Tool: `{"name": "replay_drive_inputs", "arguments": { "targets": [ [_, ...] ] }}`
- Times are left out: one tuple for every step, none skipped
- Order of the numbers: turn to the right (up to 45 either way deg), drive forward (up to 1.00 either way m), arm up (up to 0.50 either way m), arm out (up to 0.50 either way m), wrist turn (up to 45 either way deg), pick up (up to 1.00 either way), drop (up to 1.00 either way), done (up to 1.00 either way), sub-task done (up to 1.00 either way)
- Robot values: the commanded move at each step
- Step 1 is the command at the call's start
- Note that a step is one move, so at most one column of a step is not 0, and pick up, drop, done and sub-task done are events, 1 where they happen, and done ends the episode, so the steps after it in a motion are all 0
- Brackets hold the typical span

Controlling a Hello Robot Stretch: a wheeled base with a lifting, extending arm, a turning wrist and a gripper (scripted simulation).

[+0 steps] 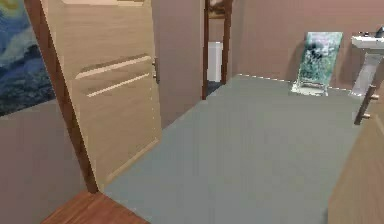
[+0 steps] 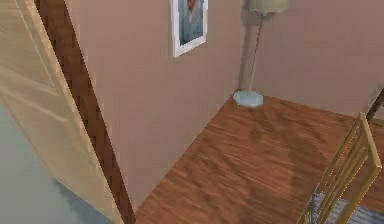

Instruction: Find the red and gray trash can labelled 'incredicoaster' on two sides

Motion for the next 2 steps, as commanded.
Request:
{"name": "replay_drive_inputs", "arguments": {
  "targets": [
    [-15.0, 0.00, 0.00, 0.00, 0.0, 0.00, 0.00, 0.00, 0.00],
    [0.0, 0.40, 0.00, 0.00, 0.0, 0.00, 0.00, 0.00, 0.00]
  ]
}}
